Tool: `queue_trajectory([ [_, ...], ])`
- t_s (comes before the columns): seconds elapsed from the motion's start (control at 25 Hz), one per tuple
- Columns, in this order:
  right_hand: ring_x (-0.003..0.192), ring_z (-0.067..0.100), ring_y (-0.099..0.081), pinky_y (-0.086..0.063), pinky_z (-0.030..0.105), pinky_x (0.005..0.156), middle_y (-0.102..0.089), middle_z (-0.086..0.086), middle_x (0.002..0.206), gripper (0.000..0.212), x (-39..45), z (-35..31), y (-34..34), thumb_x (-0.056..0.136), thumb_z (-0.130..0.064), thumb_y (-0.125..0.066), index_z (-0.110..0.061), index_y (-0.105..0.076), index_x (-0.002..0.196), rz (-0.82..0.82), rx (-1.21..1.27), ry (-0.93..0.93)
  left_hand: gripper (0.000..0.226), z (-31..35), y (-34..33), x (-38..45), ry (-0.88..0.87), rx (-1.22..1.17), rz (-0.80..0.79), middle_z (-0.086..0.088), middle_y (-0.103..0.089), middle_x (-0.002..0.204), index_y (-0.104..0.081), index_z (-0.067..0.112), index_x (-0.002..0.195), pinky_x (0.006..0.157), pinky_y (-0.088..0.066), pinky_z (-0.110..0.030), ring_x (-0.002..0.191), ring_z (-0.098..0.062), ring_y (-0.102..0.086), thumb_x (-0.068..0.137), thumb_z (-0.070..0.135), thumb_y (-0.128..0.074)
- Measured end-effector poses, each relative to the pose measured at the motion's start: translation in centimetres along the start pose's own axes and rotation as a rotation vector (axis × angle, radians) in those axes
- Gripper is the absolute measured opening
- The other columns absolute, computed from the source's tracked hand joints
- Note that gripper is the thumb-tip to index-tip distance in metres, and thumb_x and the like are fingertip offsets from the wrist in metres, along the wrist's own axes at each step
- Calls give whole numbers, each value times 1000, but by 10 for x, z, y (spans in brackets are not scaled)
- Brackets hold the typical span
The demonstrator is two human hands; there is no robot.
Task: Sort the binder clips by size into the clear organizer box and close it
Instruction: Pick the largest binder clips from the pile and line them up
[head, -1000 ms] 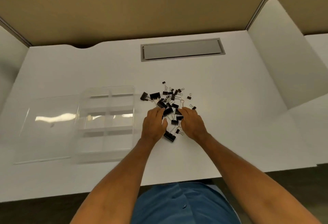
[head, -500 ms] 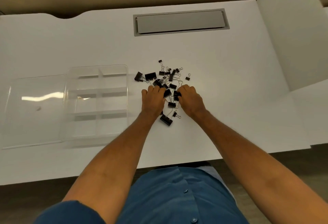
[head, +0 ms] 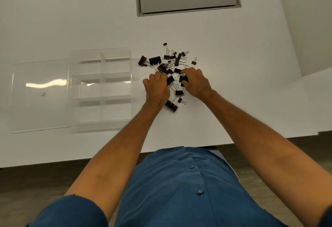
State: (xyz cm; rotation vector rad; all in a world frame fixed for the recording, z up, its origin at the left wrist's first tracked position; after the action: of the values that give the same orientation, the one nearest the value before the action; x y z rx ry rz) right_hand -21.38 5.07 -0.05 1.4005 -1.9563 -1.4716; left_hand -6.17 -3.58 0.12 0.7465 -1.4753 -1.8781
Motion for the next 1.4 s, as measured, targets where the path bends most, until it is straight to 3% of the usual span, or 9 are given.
queue_trajectory([
  [0.2, 123, 29, -42, -47, 44, 93, -56, 6, 131, 37, 3, 5, 3, 97, -16, -60, -17, -55, 134, -3, 91, 37, 37, -6, 8, -2, 64, -88, -1, -4, -60, 114, -57, 19, 123, 87, -34, -38, 106, -24, -52, 87, 18, -69],
  [0.44, 123, 27, -42, -28, 23, 96, -52, 10, 127, 35, -7, 29, 9, 102, -15, -55, -17, -57, 136, 30, 297, 87, 55, 3, 18, 0, 217, -428, -147, -8, -52, 116, -40, 29, 146, 93, -44, -42, 101, -23, -57, 95, 20, -59],
  [0.56, 118, 24, -49, -42, 29, 99, -53, 9, 123, 31, -12, 54, 27, 100, -15, -57, -16, -60, 131, 112, 437, 63, 45, 21, 28, 3, 335, -745, -128, -6, -59, 106, -50, 27, 137, 74, -52, -27, 85, -15, -59, 93, 21, -59],
  [0.68, 114, 21, -52, -48, 31, 97, -53, 5, 119, 30, -16, 95, 50, 98, -12, -61, -15, -62, 128, 202, 496, 37, 38, 56, 31, 10, 415, -872, -148, 2, -62, 89, -52, 24, 127, 55, -43, -10, 77, -10, -62, 92, 27, -66],
  [0.8, 112, 20, -50, -50, 34, 95, -57, 8, 118, 30, -12, 141, 70, 96, -7, -63, -14, -64, 125, 258, 461, 21, 44, 105, 22, 29, 455, -966, -188, 1, -67, 82, -56, 22, 124, 53, -47, -14, 71, -10, -69, 87, 38, -73],
  [1.0, 108, 15, -45, -46, 29, 94, -55, 7, 120, 35, 11, 201, 97, 94, 0, -61, -17, -65, 124, 255, 358, -2, 48, 181, -8, 74, 480, -833, -197, 8, -71, 77, -65, 21, 96, 57, -55, -27, 65, -12, -69, 74, 63, -74],
  [1.08, 111, 19, -44, -42, 25, 94, -53, 5, 121, 37, 19, 211, 103, 95, 2, -57, -17, -64, 126, 210, 290, 20, 55, 201, -16, 91, 466, -658, -231, 7, -67, 72, -66, 18, 84, 52, -49, -27, 67, -15, -66, 71, 72, -66],
  [1.28, 119, 24, -44, -44, 29, 96, -55, 6, 125, 42, 47, 233, 108, 96, 5, -50, -14, -63, 130, 108, 134, 74, 68, 235, -32, 124, 474, -357, -282, -5, -66, 99, -56, 9, 108, 66, -43, -31, 93, -28, -65, 79, 71, -60],
  [1.4, 115, 27, -47, -48, 34, 94, -58, 7, 122, 37, 59, 238, 108, 97, 0, -51, -14, -64, 128, 108, 83, 139, 70, 246, -38, 138, 457, -266, -293, -6, -68, 101, -55, 9, 109, 65, -43, -31, 94, -28, -66, 80, 73, -59],
])
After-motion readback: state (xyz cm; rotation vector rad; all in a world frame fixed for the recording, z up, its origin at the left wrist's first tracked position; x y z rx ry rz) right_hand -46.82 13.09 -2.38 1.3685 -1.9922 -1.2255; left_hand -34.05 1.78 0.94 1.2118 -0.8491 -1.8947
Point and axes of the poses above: each hand's wrist, its own x-axis towards the middle knuckle, its own y-axis out of the back of the hand, z = x × y, the point moved 1 cm from there along x, towards the middle knuckle
